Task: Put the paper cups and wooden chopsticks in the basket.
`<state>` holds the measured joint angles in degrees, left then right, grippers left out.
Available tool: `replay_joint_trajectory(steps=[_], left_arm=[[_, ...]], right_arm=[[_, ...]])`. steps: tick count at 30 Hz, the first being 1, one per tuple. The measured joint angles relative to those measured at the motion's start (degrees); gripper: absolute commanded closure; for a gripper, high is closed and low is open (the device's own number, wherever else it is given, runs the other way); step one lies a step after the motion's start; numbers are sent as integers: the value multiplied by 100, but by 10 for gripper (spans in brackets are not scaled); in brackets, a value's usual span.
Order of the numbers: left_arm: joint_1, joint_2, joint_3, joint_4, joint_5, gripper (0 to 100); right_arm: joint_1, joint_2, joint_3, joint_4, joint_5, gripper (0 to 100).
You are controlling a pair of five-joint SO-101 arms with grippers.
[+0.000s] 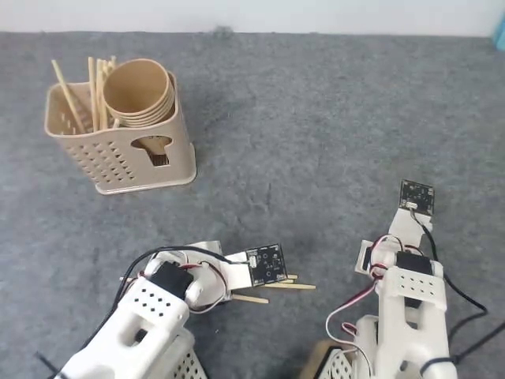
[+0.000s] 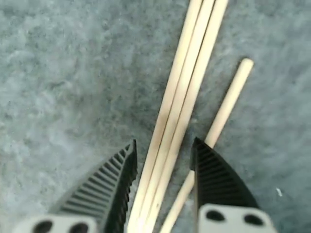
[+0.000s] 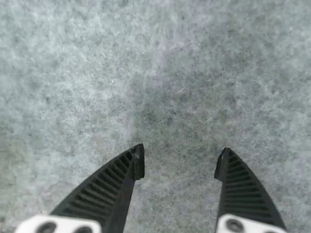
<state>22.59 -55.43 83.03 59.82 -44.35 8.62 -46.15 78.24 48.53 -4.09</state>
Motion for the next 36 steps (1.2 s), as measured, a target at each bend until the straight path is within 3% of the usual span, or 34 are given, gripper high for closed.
replay_joint_trajectory(steps=[6,11,17,25,32,36], left_arm=[[0,554,-193,-202,176,836],[0,2022,-897,-457,413,998],[9,3604,-1829,-387,466,986],[-9,3112,-2180,123,686,986],[-308,1679,-3789,1758,1407,986],[-853,1486,-4703,1996,1424,986]], right_arm=[[0,0,0,0,0,749],[0,0,0,0,0,749],[0,0,0,0,0,749],[0,0,0,0,0,748],[0,0,0,0,0,748],[0,0,0,0,0,748]])
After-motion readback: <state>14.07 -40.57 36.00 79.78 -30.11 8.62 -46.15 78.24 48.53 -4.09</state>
